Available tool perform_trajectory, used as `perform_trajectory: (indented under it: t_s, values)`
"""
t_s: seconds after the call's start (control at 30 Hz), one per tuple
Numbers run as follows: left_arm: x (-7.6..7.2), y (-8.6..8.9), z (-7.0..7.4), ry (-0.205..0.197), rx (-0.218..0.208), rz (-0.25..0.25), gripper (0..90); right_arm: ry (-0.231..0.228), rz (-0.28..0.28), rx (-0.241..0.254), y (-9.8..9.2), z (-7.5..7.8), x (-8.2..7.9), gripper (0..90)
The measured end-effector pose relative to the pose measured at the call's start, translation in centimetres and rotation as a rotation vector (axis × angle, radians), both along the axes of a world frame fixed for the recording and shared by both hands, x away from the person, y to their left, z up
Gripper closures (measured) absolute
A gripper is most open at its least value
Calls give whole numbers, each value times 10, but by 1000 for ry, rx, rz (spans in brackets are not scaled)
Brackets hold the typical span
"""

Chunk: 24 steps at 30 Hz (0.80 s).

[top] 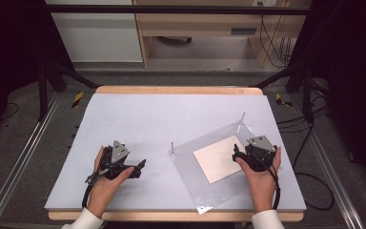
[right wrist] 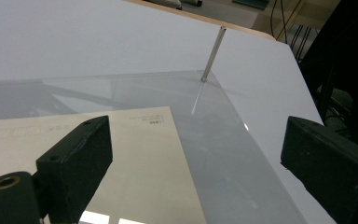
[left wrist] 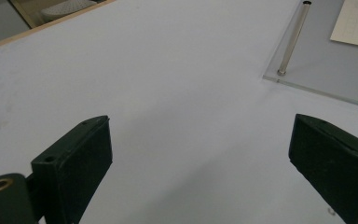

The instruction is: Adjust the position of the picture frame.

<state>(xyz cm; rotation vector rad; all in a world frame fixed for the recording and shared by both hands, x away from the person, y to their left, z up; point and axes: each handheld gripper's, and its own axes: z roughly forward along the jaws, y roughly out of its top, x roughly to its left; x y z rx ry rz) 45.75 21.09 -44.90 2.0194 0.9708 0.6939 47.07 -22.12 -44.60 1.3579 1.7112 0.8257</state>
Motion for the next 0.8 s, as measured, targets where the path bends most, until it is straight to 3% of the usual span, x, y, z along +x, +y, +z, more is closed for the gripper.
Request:
perform_trajectory:
  t_s: [0.17, 0.3, 0.37, 0.43, 0.47, 0.5, 0.53, 0.63, 0.7, 0.8]
  values:
    - [-3, -6, 3, -2, 1, -14, 70, 15, 25, -1, 6, 0, -3, 144]
    - [-5, -23, 17, -21, 18, -67, 78, 54, 102, -5, 10, 4, -1, 178]
    - [-1, -35, 23, -32, 26, -90, 83, 82, 148, -31, 10, 9, 6, 212]
    - [3, -40, 25, -30, 29, -101, 94, 86, 163, -84, 6, 15, 14, 252]
    - [6, -47, 26, -25, 33, -110, 94, 86, 163, -84, 6, 15, 14, 252]
    - [10, -53, 27, -23, 41, -117, 107, 121, 187, -108, -2, 21, 25, 256]
    - [14, -59, 27, -13, 54, -125, 107, 121, 187, -108, -2, 21, 25, 256]
    - [23, -74, 27, -14, 121, -161, 142, 184, 208, -89, -12, 31, 45, 260]
    - [29, -79, 27, -5, 136, -171, 138, 217, 207, -87, -19, 40, 58, 262]
    - [35, -86, 25, 21, 120, -155, 129, 233, 187, -53, -24, 44, 65, 303]
